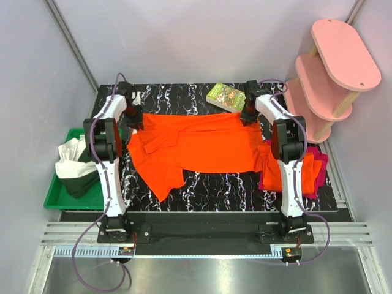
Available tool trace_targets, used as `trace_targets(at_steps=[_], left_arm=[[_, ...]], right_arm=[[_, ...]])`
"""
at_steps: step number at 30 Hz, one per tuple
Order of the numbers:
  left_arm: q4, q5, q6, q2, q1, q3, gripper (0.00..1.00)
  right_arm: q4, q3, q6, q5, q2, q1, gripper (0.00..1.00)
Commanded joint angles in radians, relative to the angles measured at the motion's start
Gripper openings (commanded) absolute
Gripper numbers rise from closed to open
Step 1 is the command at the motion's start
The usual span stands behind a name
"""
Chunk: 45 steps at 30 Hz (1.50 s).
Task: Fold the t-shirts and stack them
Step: Fold the flattened tshirt in 1/3 of the way, then grap the side of the flattened tshirt closest away from the robot with both arms
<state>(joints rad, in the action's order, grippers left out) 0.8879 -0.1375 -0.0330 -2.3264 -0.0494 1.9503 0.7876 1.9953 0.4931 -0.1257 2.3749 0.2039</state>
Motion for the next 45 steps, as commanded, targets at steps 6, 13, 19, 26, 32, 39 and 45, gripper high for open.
trace_targets(at_steps=[6,13,19,26,32,39,45], left_arm=[[-0.064,-0.02,0.024,0.12,-0.032,0.006,0.33],[-0.276,-0.099,-0.002,0.521,-0.023,-0.276,0.38],[-0.274,-0.079,0.082,0.864,-0.01,-0.634,0.39],[-0.135,-0.069,0.097,1.147,-0.01,-0.878,0.38],[-0.015,-0.226,0.114,1.294,0.005,-0.941,0.41],[0.019,-0.234,0.122,1.391,0.016,-0.938,0.41],[-0.16,0.008,0.108,1.492,0.017,-0.967,0.5]], right_arm=[[0.01,-0.024,-0.053,-0.032,-0.09,-0.012,0.07],[-0.11,-0.119,-0.067,-0.064,-0.347,0.071,0.23],[-0.128,-0.383,-0.065,-0.121,-0.628,0.172,0.38],[-0.241,-0.742,0.061,-0.176,-0.891,0.299,0.45],[-0.238,-0.866,0.142,-0.288,-0.993,0.459,0.45],[-0.189,-0.967,0.285,-0.443,-1.033,0.702,0.44],[-0.09,-0.96,0.38,-0.632,-1.045,0.882,0.42]])
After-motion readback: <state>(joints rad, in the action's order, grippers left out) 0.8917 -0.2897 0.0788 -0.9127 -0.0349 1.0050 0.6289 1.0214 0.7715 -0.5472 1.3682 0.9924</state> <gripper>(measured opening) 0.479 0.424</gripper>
